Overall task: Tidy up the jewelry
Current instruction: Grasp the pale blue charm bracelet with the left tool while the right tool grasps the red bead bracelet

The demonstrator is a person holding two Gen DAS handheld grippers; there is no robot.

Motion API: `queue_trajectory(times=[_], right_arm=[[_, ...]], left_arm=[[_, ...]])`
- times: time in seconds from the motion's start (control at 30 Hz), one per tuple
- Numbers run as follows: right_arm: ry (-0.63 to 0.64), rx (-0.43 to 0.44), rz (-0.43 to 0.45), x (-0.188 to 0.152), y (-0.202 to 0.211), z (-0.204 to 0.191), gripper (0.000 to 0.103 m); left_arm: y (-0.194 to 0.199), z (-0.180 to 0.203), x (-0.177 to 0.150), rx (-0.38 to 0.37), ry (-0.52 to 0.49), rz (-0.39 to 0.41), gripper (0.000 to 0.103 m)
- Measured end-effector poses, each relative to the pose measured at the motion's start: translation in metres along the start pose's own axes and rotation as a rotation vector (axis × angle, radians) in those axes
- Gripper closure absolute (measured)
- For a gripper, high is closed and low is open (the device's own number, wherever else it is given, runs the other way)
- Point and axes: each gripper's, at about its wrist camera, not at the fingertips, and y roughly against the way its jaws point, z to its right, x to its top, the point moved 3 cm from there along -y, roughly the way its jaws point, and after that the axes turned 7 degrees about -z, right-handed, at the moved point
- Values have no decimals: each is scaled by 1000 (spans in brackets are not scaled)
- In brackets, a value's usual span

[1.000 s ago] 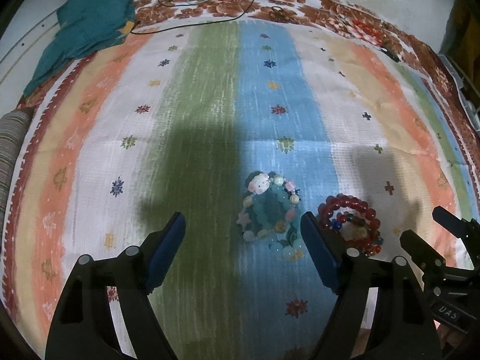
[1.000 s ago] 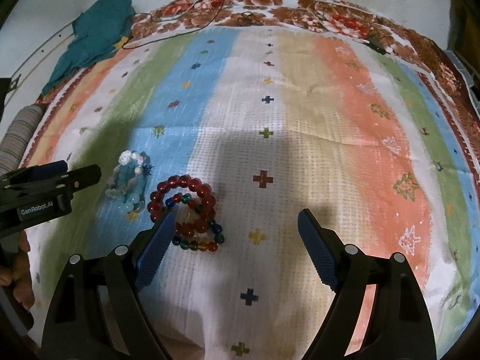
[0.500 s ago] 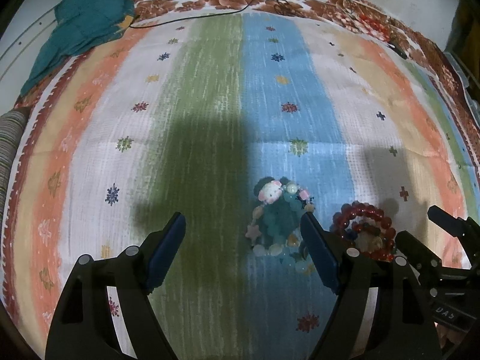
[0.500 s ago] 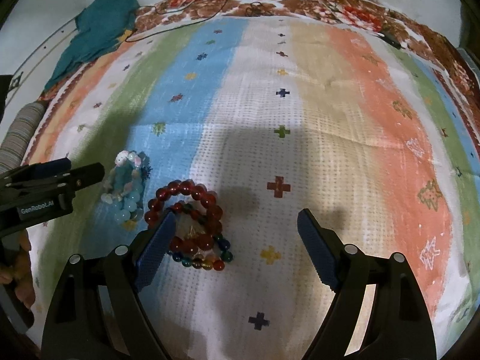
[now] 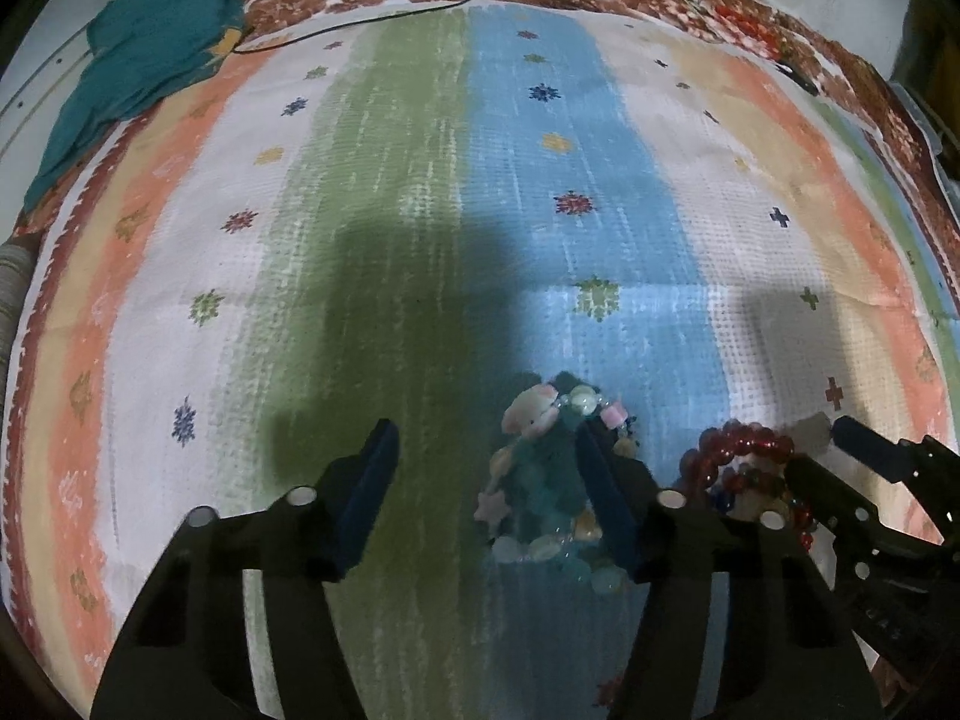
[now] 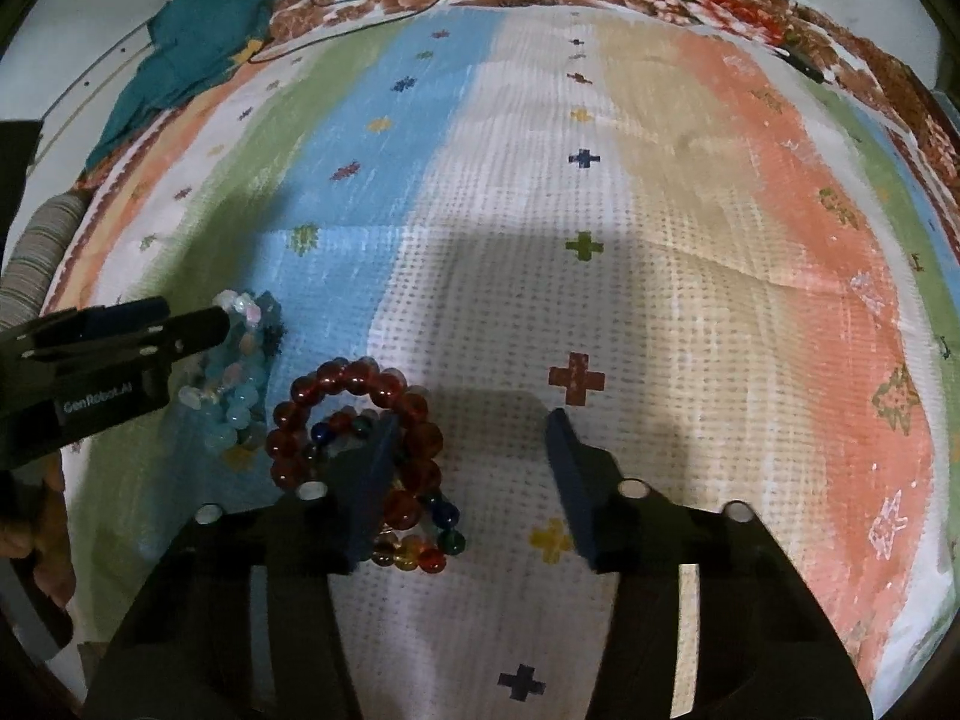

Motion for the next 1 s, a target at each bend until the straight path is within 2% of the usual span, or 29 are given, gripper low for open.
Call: queue_trajectory(times=[0.07,0.13,0.2,0.33,0.37,0.4,0.6,1.0], right_arm=[[5,3,0,0,-1,0,60],[10,11,-2,1,-2,0,65],[14,31,-7,1,-2,-2,74],[30,43,-8,0,-2,-7,83],[33,48,-8,0,-3,-8,86],[33,53,-8,0,-3,-8,89],[31,58,-2,0,-2,-8,89],[50,11,20,-2,12,-12,89]], left_arm=[[-3,2,2,2,-8,0,47],[-6,2,2,7,-11,-3,54],[-8,3,1,-7,-11,-8,66],[-12,6,0,-10,-22,-21,75],[-12,7,0,-11,-23,-24,82],[-11,7,0,-8,-24,-24,84],[-7,6,-2,3,-24,-18,84],[11,-1,-4,-1,-3,3,84]])
